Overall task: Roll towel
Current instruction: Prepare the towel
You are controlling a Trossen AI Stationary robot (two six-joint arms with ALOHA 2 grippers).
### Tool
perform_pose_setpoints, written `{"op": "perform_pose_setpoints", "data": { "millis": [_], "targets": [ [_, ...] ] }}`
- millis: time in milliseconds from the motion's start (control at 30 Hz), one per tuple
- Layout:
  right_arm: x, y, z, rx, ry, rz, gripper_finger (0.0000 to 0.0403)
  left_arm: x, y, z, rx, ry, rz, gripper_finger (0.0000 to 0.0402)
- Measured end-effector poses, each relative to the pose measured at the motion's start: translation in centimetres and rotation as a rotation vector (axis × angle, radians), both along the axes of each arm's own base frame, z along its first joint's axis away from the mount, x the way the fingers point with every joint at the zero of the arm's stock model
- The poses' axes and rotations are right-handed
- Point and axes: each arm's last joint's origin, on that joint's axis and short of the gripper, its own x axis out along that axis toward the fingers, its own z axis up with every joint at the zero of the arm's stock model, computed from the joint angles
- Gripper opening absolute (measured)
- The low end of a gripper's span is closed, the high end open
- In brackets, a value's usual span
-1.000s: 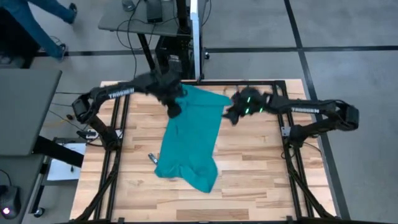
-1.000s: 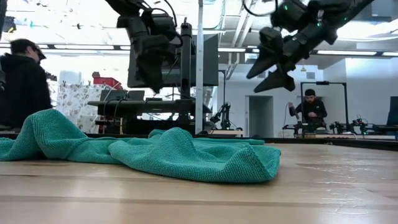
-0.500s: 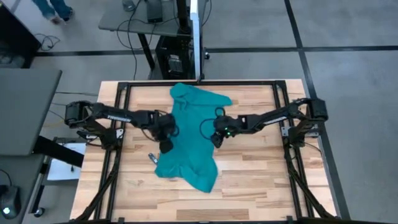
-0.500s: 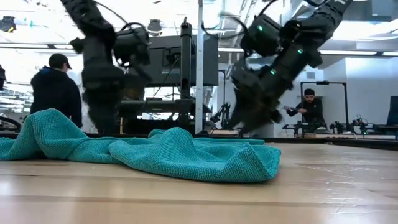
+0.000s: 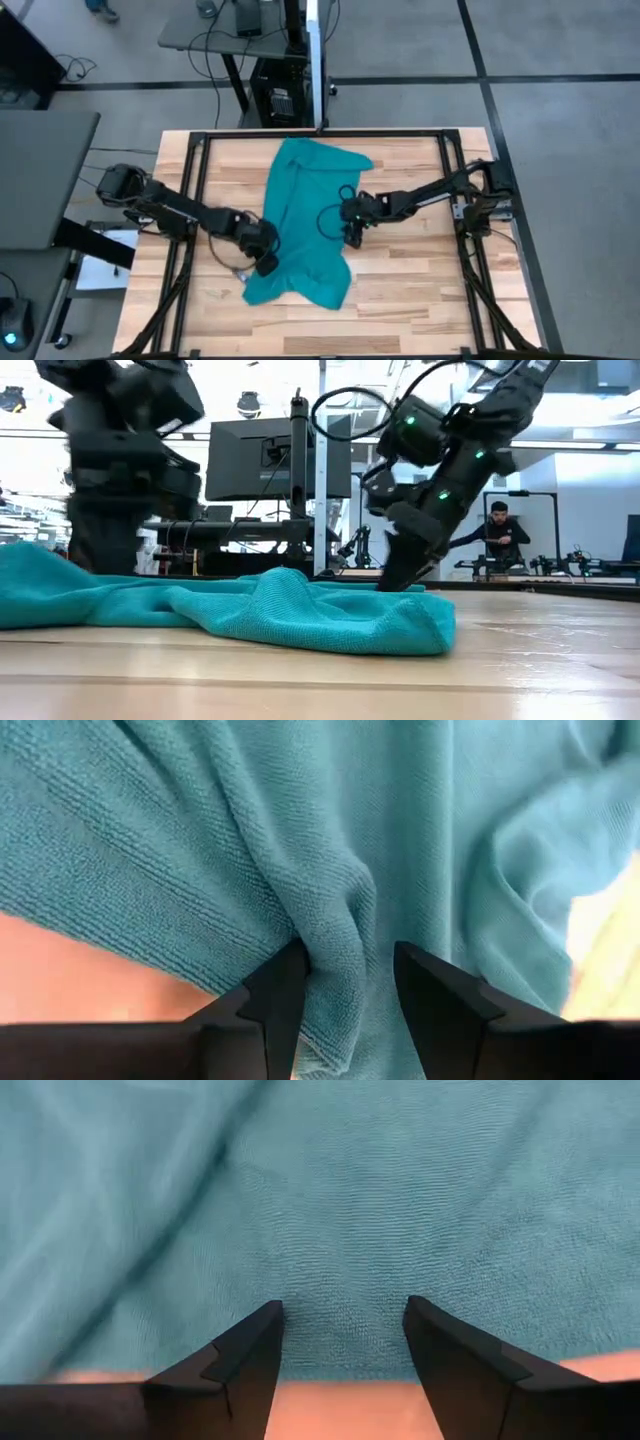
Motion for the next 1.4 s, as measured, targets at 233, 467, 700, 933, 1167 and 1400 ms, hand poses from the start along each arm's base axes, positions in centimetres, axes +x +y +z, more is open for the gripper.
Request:
{"op": "perform_pose_setpoints", "data": {
  "millis": [233, 467, 700, 933, 1167, 1400],
  "targets": [
    [-1.9, 5.6, 1.9, 0.069, 0.025, 0.184, 0.02, -1.4, -5.2, 0.3, -0.112, -0.031, 0.113, 0.014],
    [-4.0, 6.1, 7.0, 0.113, -0.088, 0.166, 0.02, -0.2, -5.1, 5.9, -0.111, -0.117, 0.159, 0.014],
    [-4.1, 2.6, 10.5, 0.085, -0.284, -0.086, 0.02, 2.6, 2.6, 12.9, 0.15, -0.333, 0.238, 0.014],
    [-1.4, 0.9, 7.2, 0.191, -0.281, -0.345, 0.02, 6.3, 15.1, 11.1, 0.244, -0.431, 0.222, 0.014],
    [1.4, 1.4, 2.1, 0.32, -0.283, -0.515, 0.02, 7.8, 22.8, 4.7, 0.221, -0.433, 0.181, 0.014],
    [2.1, 2.5, 0.3, 0.411, -0.29, -0.586, 0.02, 8.1, 25.5, 1.5, 0.304, -0.281, 0.111, 0.014]
  ]
}}
